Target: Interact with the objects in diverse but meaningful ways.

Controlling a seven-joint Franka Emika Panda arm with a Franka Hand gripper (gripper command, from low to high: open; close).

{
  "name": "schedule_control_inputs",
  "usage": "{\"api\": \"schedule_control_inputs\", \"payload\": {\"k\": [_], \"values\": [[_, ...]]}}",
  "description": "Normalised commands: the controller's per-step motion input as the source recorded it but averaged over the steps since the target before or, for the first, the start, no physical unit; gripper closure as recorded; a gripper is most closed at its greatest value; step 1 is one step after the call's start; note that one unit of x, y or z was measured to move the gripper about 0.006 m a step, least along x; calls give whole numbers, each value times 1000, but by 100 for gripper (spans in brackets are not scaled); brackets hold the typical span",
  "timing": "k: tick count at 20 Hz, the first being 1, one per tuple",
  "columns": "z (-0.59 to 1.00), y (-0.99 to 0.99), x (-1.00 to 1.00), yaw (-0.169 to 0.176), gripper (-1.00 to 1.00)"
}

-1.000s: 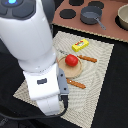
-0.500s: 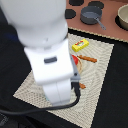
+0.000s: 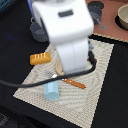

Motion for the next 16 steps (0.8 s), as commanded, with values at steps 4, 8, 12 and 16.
{"api": "schedule_control_inputs", "payload": {"k": [4,8,12,16], "values": [[96,531,-491,-14,-100],[33,506,-744,-31,-100],[0,510,-814,-29,-100],[-56,682,-626,-15,-100]]}}
